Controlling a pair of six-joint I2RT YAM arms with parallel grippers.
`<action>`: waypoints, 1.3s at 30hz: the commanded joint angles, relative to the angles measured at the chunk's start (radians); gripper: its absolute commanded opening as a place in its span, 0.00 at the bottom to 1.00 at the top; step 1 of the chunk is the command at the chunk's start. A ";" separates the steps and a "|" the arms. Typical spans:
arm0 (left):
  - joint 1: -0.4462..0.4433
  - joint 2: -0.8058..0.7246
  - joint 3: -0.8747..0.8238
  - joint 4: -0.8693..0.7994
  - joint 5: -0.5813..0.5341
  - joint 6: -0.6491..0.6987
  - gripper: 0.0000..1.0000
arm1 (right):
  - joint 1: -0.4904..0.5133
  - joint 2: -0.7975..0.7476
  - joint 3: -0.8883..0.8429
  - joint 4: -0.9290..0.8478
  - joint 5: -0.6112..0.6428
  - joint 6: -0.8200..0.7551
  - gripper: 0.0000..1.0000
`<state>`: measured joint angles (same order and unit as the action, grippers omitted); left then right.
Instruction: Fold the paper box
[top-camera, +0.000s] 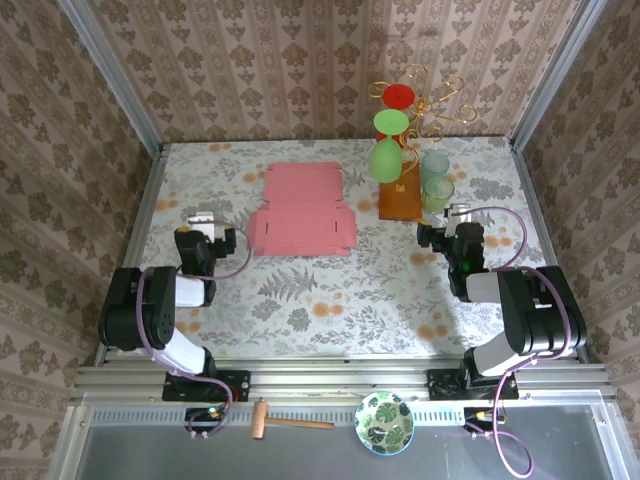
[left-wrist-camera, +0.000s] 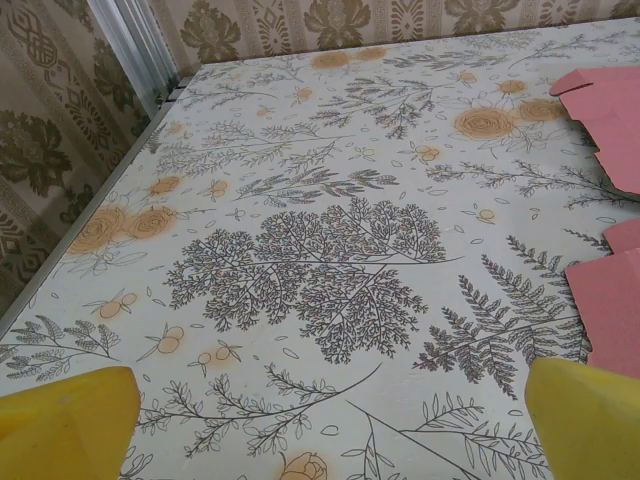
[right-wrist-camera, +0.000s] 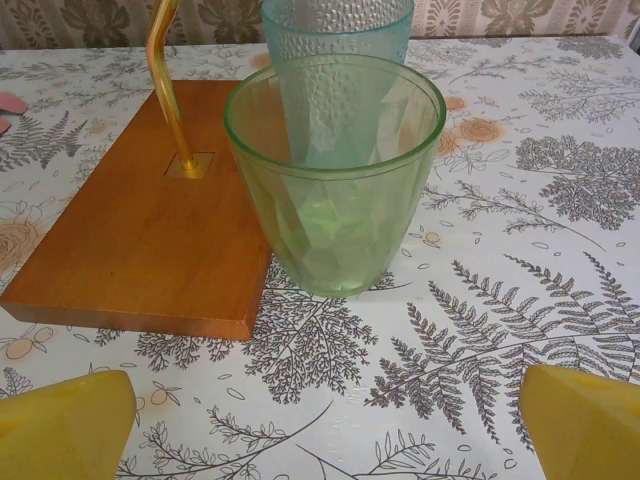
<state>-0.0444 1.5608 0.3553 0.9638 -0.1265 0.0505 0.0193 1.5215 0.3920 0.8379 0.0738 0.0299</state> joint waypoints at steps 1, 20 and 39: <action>0.001 -0.004 0.028 -0.030 0.020 0.014 1.00 | -0.004 0.006 0.019 0.007 -0.003 0.008 1.00; 0.006 -0.004 0.016 -0.007 -0.051 -0.014 1.00 | -0.004 0.007 0.019 0.007 -0.003 0.008 1.00; -0.293 -0.178 -0.126 0.284 -0.491 0.252 1.00 | 0.124 -0.425 0.111 -0.304 0.376 -0.006 1.00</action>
<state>-0.2443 1.4788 0.2169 1.1168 -0.3946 0.1493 0.1089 1.2030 0.4137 0.6563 0.2699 0.0299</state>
